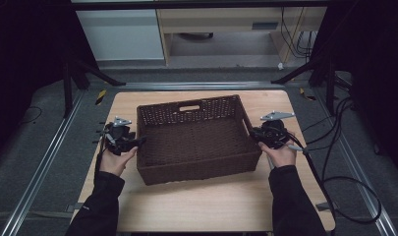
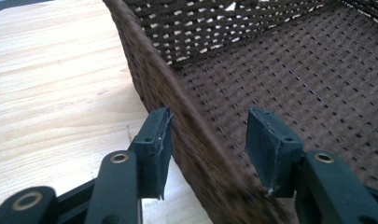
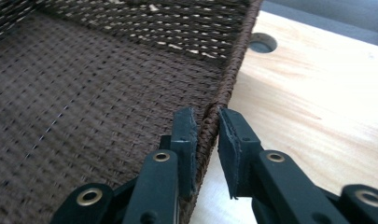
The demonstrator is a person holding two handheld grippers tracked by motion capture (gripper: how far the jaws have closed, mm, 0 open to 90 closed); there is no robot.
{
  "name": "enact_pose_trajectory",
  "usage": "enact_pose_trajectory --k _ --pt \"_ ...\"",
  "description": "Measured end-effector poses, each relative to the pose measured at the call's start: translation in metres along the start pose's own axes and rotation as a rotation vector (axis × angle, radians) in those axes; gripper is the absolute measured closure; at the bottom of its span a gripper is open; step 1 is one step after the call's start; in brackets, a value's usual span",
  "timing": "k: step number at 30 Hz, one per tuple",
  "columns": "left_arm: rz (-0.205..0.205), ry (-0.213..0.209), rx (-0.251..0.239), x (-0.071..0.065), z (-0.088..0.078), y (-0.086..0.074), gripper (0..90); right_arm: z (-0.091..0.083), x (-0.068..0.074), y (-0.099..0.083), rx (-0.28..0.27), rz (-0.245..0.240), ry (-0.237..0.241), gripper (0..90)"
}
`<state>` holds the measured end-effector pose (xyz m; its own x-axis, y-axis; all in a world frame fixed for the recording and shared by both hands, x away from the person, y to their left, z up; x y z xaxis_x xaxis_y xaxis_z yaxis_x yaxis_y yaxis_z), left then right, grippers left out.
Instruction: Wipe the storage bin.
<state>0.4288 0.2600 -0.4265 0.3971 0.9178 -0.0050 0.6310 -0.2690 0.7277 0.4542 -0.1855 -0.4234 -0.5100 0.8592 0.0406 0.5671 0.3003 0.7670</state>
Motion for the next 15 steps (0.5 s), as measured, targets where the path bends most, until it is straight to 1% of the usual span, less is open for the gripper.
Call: enact_pose_trajectory --k 3,4,6,9,11,13,15 --pt "0.018 -0.003 0.029 -0.005 0.001 -0.004 49.0 -0.005 0.002 -0.001 0.008 -0.007 0.017 72.9" --pt "0.019 -0.005 0.032 -0.006 0.002 -0.005 49.2 -0.006 0.002 0.000 -0.008 -0.005 0.016 68.7" --pt "0.017 -0.004 0.040 -0.005 0.004 -0.007 49.6 -0.006 0.000 0.003 -0.031 -0.001 0.005 66.2" --pt "0.010 -0.006 0.060 -0.003 0.009 -0.010 51.5 -0.004 -0.006 0.005 -0.052 0.009 -0.006 63.7" --pt "0.002 -0.021 0.062 -0.001 0.013 -0.012 51.8 0.000 -0.008 0.005 -0.046 0.015 -0.010 63.7" --pt "0.003 -0.026 0.065 -0.002 0.015 -0.012 52.4 0.003 -0.008 0.004 -0.044 0.023 0.003 64.6" --pt "0.013 -0.014 0.072 -0.002 0.014 -0.012 55.0 0.007 -0.007 0.003 -0.039 0.022 0.008 66.9"
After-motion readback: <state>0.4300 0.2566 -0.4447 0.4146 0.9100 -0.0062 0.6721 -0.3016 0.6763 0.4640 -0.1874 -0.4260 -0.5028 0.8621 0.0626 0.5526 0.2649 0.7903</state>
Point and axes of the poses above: each handheld gripper's, and its own axes: z roughly forward along the jaws, y roughly out of its top, x roughly to its left, the point moved 3 cm from there along z, roughly forward along the jaws, and after that the axes turned 2 degrees about z, right-handed, at the moved point
